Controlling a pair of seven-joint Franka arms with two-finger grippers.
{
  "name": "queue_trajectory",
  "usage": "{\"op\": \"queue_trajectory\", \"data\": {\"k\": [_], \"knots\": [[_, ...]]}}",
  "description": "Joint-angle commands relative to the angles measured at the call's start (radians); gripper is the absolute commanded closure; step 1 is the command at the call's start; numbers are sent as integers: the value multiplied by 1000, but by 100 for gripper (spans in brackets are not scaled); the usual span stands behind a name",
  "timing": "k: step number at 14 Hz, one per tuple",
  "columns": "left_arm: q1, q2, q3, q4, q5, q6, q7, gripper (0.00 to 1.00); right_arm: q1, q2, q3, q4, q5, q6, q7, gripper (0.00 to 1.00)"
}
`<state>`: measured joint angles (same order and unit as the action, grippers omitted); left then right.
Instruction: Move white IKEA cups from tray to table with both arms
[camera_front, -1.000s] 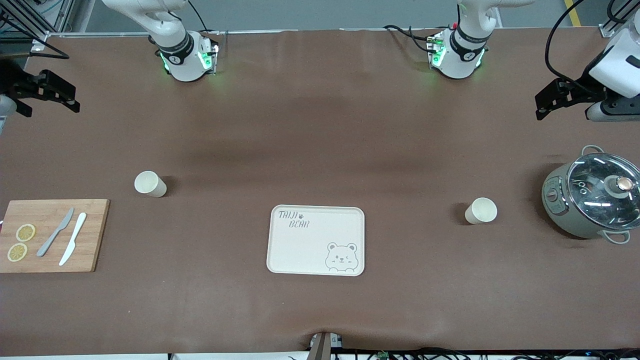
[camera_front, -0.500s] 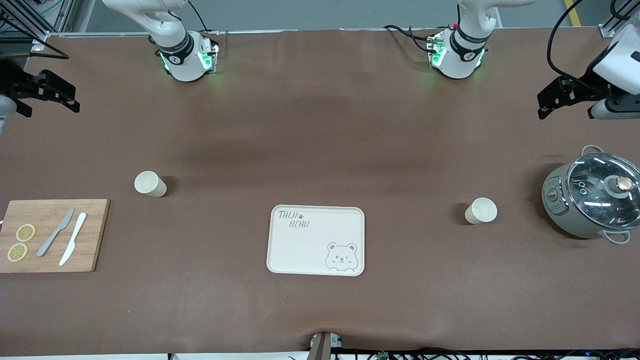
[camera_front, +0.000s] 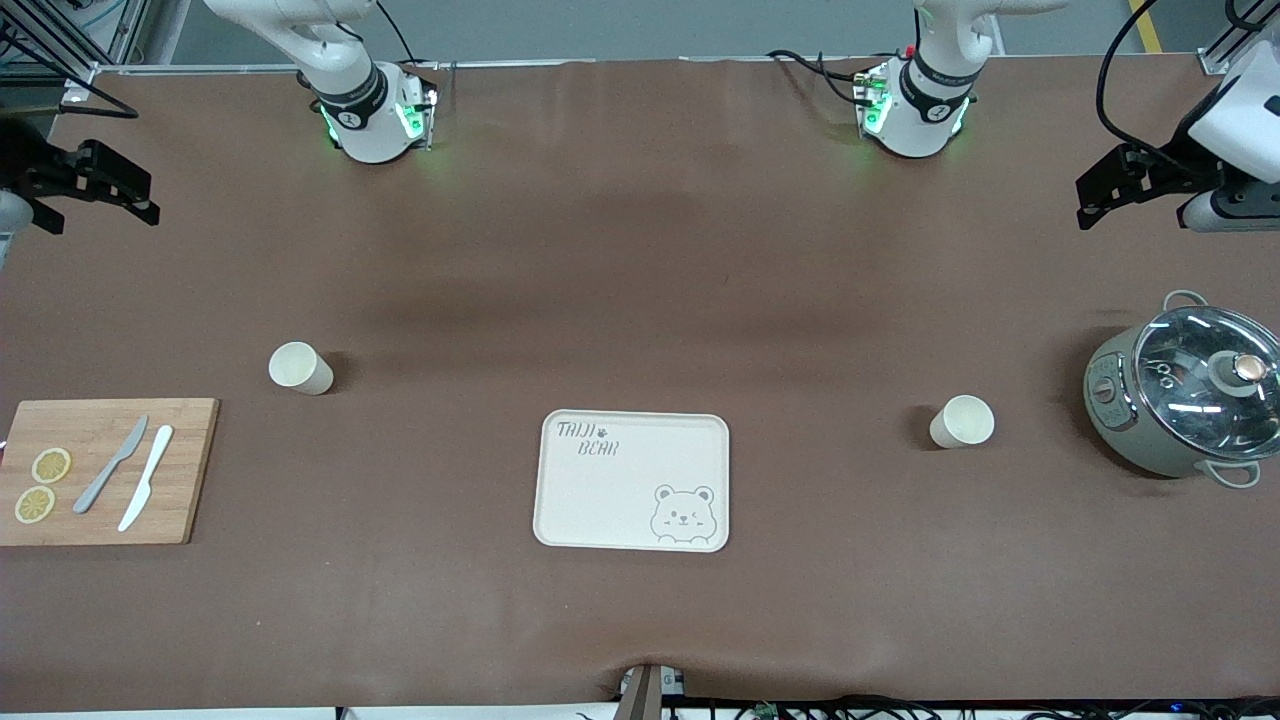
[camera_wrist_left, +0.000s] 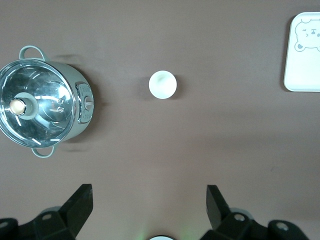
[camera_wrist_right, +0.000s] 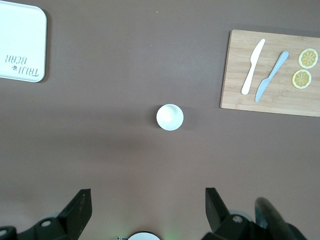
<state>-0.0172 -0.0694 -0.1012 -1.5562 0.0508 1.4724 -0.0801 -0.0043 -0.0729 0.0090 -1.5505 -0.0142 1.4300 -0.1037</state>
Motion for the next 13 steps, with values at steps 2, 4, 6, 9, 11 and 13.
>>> {"op": "queue_trajectory", "data": {"k": [2, 4, 6, 9, 11, 13], "knots": [[3, 8, 1, 24, -25, -23, 0, 0, -23, -11, 16, -11, 17, 0, 2, 0], [3, 8, 5, 24, -25, -23, 0, 0, -23, -11, 16, -11, 17, 0, 3, 0], [3, 7, 5, 24, -25, -24, -13, 0, -23, -11, 16, -11, 17, 0, 3, 0], [3, 7, 8, 24, -25, -29, -20, 0, -25, -11, 16, -11, 17, 0, 1, 0], [5, 7, 9, 24, -25, -30, -20, 0, -25, -11, 16, -11, 17, 0, 1, 0], [6, 7, 11, 24, -22, -41, -20, 0, -25, -10, 16, -11, 17, 0, 3, 0]]}}
